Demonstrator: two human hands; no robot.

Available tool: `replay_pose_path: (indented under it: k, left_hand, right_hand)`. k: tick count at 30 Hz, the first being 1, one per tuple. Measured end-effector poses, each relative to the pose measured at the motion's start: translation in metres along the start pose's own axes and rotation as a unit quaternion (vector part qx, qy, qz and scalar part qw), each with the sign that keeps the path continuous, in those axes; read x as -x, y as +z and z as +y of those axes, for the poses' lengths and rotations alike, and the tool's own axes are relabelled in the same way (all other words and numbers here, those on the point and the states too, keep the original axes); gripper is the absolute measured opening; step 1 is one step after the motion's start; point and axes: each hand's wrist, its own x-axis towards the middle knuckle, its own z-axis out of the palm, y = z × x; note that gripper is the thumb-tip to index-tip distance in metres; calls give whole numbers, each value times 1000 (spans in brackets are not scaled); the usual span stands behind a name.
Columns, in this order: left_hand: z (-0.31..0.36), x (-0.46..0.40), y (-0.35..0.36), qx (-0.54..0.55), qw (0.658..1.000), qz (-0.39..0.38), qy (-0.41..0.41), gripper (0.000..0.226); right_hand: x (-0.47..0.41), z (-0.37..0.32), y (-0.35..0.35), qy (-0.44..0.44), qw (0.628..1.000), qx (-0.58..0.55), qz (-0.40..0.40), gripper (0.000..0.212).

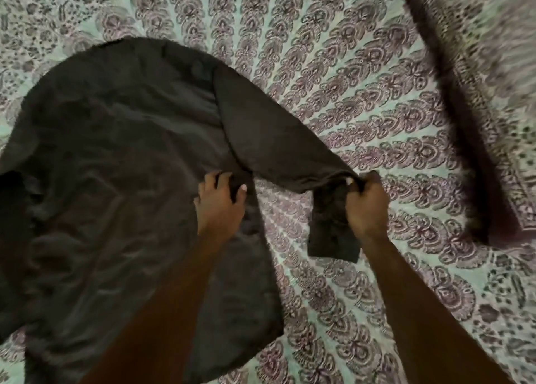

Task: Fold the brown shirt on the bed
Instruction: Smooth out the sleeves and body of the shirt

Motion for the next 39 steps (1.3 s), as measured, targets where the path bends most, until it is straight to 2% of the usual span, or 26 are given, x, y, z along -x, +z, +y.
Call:
replay_pose_path:
  k: [2,4,6,8,9,11,13,15,17,19,21,24,26,30,33,35,37,39]
  left_hand:
    - [8,-5,1,-33,999,5,-35,48]
    - [21,-11,0,-59,995,8,-79,50]
    - [37,-18,-3,-71,991,16,-109,50]
    - [55,-30,-9,-70,991,36,-109,47]
    - [64,-39,-12,-66,993,48,-88,44]
    - [84,-59,-13,-46,997,55,9,41]
    - [109,-87,-12,-39,991,36,120,46]
    - [133,-117,-10,-42,986,5,159,54]
    - [152,-144,-6,-45,986,-28,158,63]
    - [166,-166,1,-63,984,-57,160,67]
    - [173,-179,8,-60,985,-89,133,68]
    - [183,-184,19,-37,988,-115,93,71]
    - [186,-183,25,-36,989,-112,87,73]
    - [190,-186,38,-35,994,-77,69,72]
    - [192,-186,48,-34,996,-53,64,71]
    - [194,-184,52,-28,997,-43,66,72]
    - [196,-181,53,-32,997,-27,66,73]
    - [197,-179,56,-50,996,-24,67,78]
  right_hand:
    - [-27,-11,-22,-23,999,41,-20,18]
    - [-53,-21,-37,-89,980,164,-64,25]
    - [-76,-30,-49,-151,950,270,-46,19]
    - [-100,-43,-61,-164,934,318,-5,14]
    - [-114,-50,-66,-162,931,326,11,15]
    - [-143,-60,-74,-164,926,340,18,19]
    - [-172,-67,-81,-140,929,342,-2,25]
    - [-195,-74,-92,-99,936,335,-35,31]
    - [-211,-82,-106,-92,921,372,-67,41]
    - [-222,-93,-120,-109,885,443,-95,51]
    - [-234,-107,-131,-129,867,473,-93,48]
    - [-253,-127,-145,-136,866,476,-70,38]
    - [-266,-135,-152,-153,866,472,-66,39]
    - [-285,-145,-161,-184,894,398,-91,39]
    - [-294,-149,-167,-174,865,464,-78,70]
    - [-301,-150,-171,-149,859,486,-66,84]
    - [-309,-147,-172,-130,848,511,-52,82]
    - [-316,-139,-169,-139,824,548,-34,62]
